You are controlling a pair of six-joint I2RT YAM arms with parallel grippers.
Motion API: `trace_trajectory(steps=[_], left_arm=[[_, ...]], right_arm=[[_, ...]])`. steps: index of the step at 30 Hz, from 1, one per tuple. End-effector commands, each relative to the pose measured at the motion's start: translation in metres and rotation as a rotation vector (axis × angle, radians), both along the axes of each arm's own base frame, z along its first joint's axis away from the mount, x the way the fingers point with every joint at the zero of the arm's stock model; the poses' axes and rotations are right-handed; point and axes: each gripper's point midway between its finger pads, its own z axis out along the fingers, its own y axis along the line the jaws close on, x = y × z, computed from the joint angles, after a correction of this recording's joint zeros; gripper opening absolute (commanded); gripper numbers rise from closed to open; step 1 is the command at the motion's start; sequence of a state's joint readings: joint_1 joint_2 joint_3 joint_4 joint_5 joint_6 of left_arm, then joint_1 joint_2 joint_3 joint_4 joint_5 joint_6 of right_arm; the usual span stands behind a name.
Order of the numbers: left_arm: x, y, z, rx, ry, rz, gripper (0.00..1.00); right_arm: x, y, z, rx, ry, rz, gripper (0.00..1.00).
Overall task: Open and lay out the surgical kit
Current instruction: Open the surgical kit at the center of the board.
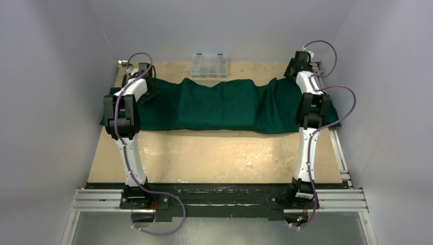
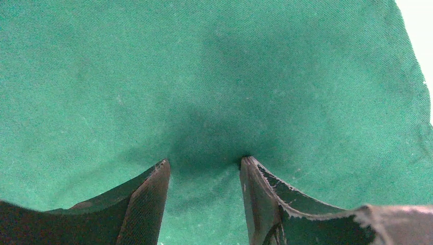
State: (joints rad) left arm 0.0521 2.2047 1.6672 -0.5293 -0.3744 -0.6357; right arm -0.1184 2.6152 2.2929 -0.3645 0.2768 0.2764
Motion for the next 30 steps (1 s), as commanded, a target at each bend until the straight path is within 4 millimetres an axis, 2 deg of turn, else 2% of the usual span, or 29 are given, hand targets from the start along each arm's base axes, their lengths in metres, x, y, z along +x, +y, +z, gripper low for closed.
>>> trace_trajectory(steps=[1, 3, 8, 12, 14, 15, 19, 25, 30], left_arm=[[-0.049, 0.029, -0.051, 0.065, 0.203, 0.059, 0.52], [-0.049, 0.031, -0.049, 0.069, 0.200, 0.060, 0.52], [-0.048, 0.032, -0.044, 0.076, 0.192, 0.060, 0.52], [-0.046, 0.033, -0.040, 0.079, 0.180, 0.060, 0.52], [-0.043, 0.033, -0.036, 0.080, 0.168, 0.057, 0.52], [-0.042, 0.033, -0.035, 0.081, 0.166, 0.053, 0.52], [-0.038, 0.034, -0.029, 0.081, 0.148, 0.042, 0.52], [-0.030, 0.032, -0.018, 0.075, 0.111, 0.025, 0.52], [-0.020, 0.027, -0.013, 0.053, 0.081, -0.011, 0.52]], right_arm=[[-0.003, 0.000, -0.010, -0.024, 0.039, 0.004, 0.65], [-0.012, -0.008, -0.016, -0.074, 0.082, -0.030, 0.59], [-0.030, -0.005, -0.032, -0.057, 0.145, -0.020, 0.59], [-0.023, -0.004, -0.013, -0.055, 0.099, -0.014, 0.59], [-0.016, -0.005, 0.001, -0.062, 0.068, -0.008, 0.03], [-0.013, -0.005, 0.010, -0.068, 0.051, -0.007, 0.00], [-0.005, -0.006, 0.042, -0.086, -0.011, 0.004, 0.00], [-0.008, -0.007, 0.072, -0.094, -0.059, -0.008, 0.00], [-0.018, 0.001, 0.126, -0.065, -0.137, -0.012, 0.00]])
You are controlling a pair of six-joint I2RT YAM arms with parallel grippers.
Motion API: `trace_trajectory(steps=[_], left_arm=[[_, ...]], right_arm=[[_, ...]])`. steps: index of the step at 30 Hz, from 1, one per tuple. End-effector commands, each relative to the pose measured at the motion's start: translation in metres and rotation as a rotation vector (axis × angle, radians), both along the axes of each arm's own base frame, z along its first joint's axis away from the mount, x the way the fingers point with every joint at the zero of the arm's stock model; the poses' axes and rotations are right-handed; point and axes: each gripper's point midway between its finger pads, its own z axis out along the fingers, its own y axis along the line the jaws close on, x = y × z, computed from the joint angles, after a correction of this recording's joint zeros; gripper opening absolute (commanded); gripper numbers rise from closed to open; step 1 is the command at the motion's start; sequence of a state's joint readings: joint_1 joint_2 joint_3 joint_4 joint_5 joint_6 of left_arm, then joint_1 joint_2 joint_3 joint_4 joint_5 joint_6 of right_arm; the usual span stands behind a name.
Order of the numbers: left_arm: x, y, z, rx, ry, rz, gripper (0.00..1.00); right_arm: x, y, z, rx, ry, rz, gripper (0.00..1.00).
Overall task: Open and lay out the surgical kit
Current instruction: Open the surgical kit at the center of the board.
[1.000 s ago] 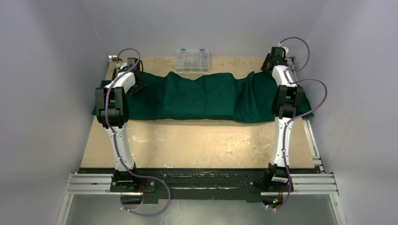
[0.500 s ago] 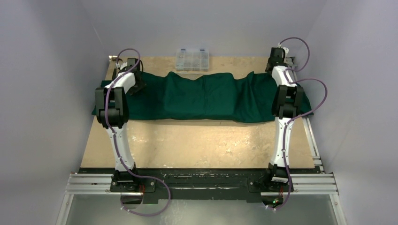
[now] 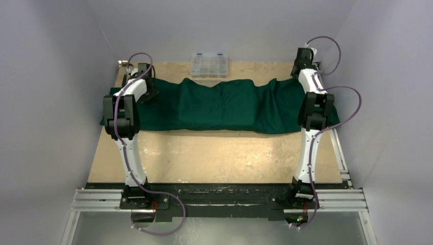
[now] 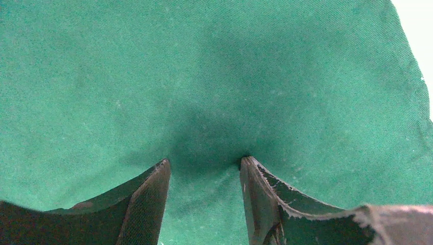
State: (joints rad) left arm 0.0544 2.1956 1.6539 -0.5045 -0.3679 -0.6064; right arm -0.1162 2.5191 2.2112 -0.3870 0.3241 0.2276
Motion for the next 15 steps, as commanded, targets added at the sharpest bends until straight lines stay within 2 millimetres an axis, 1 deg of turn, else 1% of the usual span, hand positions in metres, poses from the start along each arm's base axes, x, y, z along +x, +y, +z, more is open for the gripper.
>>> trace_trajectory(steps=[1, 5, 7, 10, 11, 13, 14, 15], left_arm=[[-0.021, 0.026, -0.015, 0.042, 0.087, 0.012, 0.52], [-0.015, 0.022, -0.015, 0.025, 0.069, 0.004, 0.52], [-0.013, 0.021, -0.015, 0.019, 0.059, 0.001, 0.52], [-0.011, 0.022, -0.015, 0.020, 0.051, -0.002, 0.52], [-0.010, 0.022, -0.015, 0.021, 0.048, -0.003, 0.52], [-0.010, 0.022, -0.017, 0.023, 0.048, -0.005, 0.52], [-0.010, 0.023, -0.018, 0.026, 0.049, 0.000, 0.52], [-0.011, 0.024, -0.019, 0.030, 0.050, 0.004, 0.52]], right_arm=[[-0.004, 0.010, 0.110, 0.002, -0.177, -0.004, 0.00], [-0.029, 0.021, 0.137, 0.039, -0.206, -0.021, 0.00], [-0.048, 0.026, 0.140, 0.050, -0.194, -0.049, 0.00], [-0.088, 0.022, 0.139, 0.025, -0.134, -0.093, 0.00], [-0.103, 0.021, 0.137, 0.053, -0.136, -0.153, 0.00], [-0.134, 0.024, 0.133, 0.097, -0.111, -0.210, 0.00], [-0.150, 0.021, 0.136, 0.088, -0.102, -0.237, 0.00], [-0.168, 0.020, 0.134, 0.080, -0.076, -0.261, 0.00]])
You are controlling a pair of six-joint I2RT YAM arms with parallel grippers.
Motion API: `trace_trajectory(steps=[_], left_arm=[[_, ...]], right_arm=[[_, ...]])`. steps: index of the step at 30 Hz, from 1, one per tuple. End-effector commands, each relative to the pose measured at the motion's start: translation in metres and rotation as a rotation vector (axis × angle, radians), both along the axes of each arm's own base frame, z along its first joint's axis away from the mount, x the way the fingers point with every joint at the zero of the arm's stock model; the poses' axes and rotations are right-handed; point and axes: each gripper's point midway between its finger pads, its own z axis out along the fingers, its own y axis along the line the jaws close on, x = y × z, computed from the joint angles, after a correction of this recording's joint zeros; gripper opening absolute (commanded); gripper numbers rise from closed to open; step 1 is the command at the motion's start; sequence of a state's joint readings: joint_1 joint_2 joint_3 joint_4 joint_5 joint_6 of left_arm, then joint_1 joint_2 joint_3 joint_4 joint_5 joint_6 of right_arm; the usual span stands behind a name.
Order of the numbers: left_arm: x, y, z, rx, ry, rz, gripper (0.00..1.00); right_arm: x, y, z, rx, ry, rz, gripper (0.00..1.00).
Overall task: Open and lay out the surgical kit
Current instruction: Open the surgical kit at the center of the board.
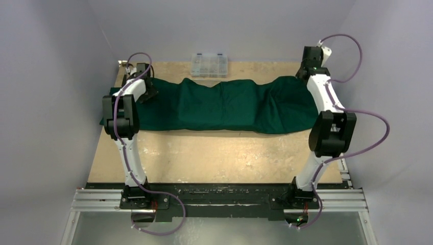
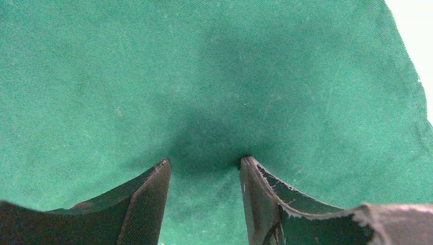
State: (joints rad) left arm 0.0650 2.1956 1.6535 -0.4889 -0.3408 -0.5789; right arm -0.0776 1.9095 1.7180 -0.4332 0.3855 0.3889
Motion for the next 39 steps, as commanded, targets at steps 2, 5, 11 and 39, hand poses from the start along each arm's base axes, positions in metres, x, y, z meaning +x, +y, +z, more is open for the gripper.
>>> trace_trajectory(steps=[2, 5, 11, 39], left_arm=[[-0.015, 0.025, -0.022, 0.045, 0.056, 0.038, 0.52], [-0.018, 0.027, -0.026, 0.052, 0.062, 0.062, 0.51], [-0.016, 0.023, -0.026, 0.026, 0.027, 0.079, 0.51], [0.093, -0.045, 0.041, -0.344, -0.375, -0.106, 0.61]], right_arm=[[-0.092, -0.011, 0.001, 0.019, 0.075, -0.189, 0.00], [-0.141, -0.012, -0.015, 0.024, 0.148, -0.246, 0.00], [-0.226, -0.001, -0.072, 0.108, 0.310, -0.342, 0.00], [-0.367, 0.010, -0.190, 0.323, 0.564, -0.847, 0.00]])
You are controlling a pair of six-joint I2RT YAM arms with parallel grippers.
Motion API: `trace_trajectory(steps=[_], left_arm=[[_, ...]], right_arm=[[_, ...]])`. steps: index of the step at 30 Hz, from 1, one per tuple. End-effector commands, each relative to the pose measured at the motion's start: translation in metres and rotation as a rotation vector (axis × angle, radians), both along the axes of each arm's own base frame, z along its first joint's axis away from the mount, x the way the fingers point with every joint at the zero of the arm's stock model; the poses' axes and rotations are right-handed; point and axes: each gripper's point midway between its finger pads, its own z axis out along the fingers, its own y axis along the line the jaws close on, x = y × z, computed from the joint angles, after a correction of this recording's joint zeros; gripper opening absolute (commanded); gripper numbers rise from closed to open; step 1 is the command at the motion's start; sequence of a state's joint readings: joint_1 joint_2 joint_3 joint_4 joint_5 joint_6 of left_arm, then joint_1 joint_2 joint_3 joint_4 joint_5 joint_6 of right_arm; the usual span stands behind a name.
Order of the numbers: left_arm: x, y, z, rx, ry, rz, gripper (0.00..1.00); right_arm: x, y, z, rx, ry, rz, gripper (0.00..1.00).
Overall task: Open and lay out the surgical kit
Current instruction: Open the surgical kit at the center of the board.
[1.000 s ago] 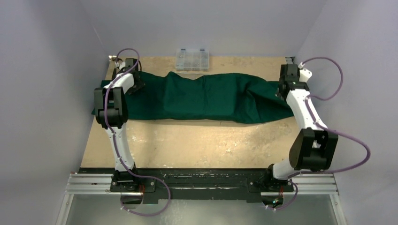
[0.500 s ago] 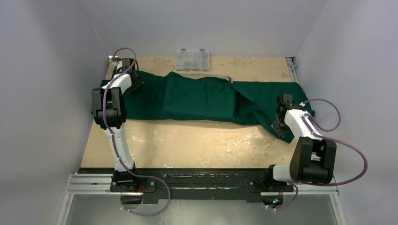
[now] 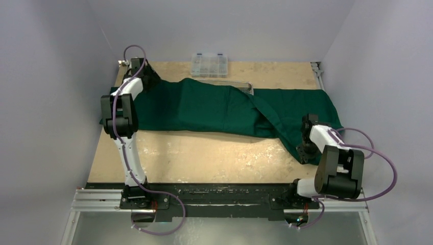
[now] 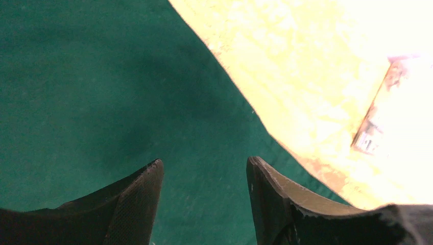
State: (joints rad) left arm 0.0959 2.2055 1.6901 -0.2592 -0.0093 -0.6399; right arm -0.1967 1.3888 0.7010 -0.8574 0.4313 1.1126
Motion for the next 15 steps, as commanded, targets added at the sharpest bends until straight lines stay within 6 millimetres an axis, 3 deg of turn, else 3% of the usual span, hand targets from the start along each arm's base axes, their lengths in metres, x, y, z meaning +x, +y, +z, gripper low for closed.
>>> trace_trajectory(steps=[1, 7, 15], left_arm=[[0.030, -0.007, 0.001, -0.087, -0.076, 0.033, 0.62], [0.049, -0.015, -0.015, -0.128, -0.078, 0.086, 0.73], [0.060, 0.010, -0.019, 0.163, -0.030, 0.201, 0.73]], right_arm=[[-0.014, -0.010, -0.008, -0.048, 0.037, -0.108, 0.00], [-0.010, -0.017, -0.014, -0.072, 0.041, -0.114, 0.00], [-0.007, -0.019, -0.019, -0.078, 0.060, -0.098, 0.00]])
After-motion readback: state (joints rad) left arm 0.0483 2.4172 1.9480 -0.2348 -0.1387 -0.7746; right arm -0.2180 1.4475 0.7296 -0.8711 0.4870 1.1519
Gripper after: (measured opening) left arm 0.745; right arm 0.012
